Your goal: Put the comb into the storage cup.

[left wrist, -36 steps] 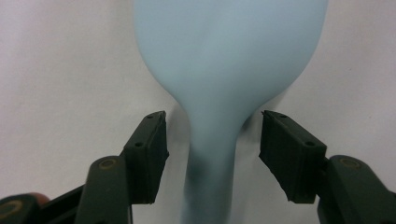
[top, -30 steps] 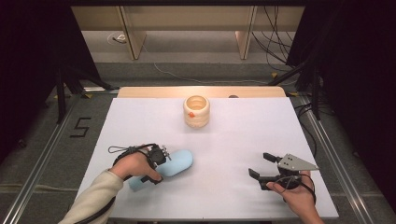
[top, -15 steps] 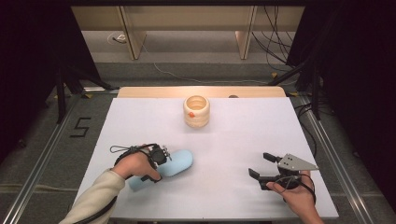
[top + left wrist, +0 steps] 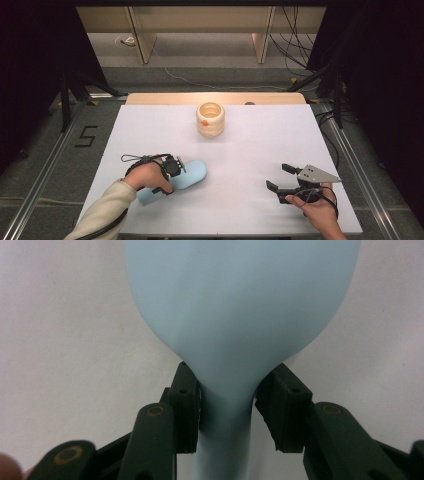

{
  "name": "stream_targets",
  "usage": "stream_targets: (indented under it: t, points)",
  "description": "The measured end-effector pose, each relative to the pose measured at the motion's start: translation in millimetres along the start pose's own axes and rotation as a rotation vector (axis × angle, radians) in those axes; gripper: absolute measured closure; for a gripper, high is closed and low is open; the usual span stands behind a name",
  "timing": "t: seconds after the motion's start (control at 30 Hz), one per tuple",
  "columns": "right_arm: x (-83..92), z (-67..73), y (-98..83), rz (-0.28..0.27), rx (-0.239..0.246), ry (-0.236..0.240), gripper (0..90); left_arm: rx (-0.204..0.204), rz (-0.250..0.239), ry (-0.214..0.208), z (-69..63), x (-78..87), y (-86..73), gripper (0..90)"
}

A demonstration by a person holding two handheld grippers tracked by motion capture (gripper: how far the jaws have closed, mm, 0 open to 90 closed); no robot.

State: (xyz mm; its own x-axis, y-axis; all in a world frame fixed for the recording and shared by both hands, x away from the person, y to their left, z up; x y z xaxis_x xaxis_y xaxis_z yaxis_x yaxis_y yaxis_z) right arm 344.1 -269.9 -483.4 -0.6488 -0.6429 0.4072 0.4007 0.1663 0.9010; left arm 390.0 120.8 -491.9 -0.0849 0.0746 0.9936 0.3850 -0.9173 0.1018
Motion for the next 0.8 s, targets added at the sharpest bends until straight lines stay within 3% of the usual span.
stream_targets:
  t: [0.47, 0.8]
  points:
    - [0.1, -0.9, -0.4, 0.002, -0.007, -0.005, 15.5, -0.008, 0.041, 0.005, -2.5, 0.0, 4.8, 66.9]
    - [-0.4, -1.2, -0.8, 0.004, -0.008, -0.007, 15.5, -0.017, 0.028, 0.015, -4.5, 0.2, 3.7, 68.5]
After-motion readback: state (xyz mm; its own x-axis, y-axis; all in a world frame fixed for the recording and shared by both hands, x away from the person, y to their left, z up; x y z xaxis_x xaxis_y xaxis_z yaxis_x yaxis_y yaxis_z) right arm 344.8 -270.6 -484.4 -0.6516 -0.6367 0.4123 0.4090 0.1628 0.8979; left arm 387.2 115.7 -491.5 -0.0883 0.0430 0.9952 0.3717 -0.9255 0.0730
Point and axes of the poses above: each handheld gripper's, and its own axes: x roughly backward along the jaws, y roughly out of its top, z roughly to its left, the point moved 3 cm from there along -x, roughly forward along the jaws, and after that the axes turned 7 degrees about -x, right-handed, at the moved point
